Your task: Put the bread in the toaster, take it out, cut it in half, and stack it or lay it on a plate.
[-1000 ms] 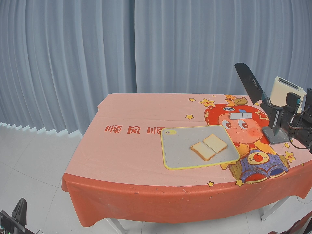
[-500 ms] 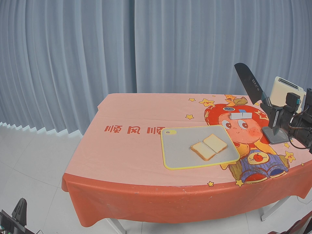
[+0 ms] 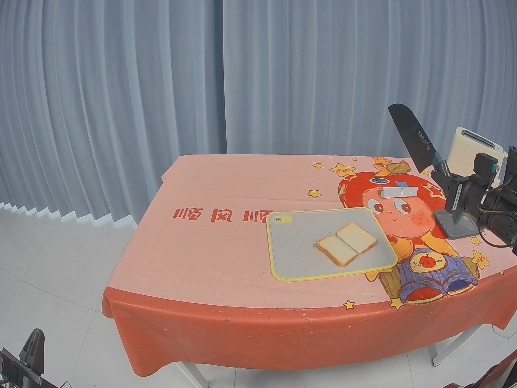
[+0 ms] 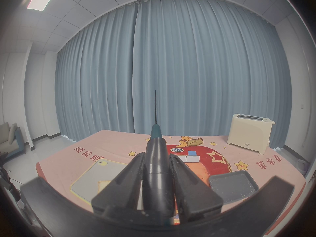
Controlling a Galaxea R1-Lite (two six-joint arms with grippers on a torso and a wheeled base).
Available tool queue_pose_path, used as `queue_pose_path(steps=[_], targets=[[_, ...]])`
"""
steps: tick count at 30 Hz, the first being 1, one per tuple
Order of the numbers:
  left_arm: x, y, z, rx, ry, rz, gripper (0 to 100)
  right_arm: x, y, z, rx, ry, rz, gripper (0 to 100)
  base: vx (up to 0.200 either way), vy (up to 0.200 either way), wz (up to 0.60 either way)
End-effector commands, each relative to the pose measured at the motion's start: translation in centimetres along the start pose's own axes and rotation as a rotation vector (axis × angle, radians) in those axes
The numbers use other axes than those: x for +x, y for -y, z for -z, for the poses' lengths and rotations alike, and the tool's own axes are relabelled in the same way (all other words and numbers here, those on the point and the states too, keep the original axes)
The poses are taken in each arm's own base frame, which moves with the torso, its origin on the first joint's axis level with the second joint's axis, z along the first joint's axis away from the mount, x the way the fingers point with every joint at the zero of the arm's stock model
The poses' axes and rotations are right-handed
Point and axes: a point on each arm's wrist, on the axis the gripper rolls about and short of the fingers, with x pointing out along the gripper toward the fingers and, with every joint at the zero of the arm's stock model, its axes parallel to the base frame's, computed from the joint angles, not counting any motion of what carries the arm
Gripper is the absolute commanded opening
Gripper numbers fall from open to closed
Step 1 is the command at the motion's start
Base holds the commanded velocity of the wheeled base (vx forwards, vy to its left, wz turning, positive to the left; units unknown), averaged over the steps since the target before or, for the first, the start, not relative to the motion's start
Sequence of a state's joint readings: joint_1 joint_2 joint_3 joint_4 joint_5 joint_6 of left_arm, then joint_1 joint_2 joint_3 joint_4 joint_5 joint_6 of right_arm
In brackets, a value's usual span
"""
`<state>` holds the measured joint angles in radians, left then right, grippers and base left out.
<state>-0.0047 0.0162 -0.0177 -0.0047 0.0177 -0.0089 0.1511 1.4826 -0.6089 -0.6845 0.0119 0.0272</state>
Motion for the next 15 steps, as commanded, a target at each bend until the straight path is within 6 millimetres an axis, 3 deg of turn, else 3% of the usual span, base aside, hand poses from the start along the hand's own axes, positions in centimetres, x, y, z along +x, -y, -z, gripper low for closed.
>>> queue_pose_path(steps=[1, 15], targets=[[0.12, 0.00, 0.49, 0.000, -0.017, -0.001, 0, 0.01, -0.02, 0.03, -0.001, 0.000, -0.001, 0, 0.000, 0.000, 0.00], [0.12, 0.00, 0.48, 0.000, -0.015, -0.001, 0, 0.05, -0.03, -0.33, 0.003, 0.007, 0.000, 0, 0.000, 0.000, 0.00]])
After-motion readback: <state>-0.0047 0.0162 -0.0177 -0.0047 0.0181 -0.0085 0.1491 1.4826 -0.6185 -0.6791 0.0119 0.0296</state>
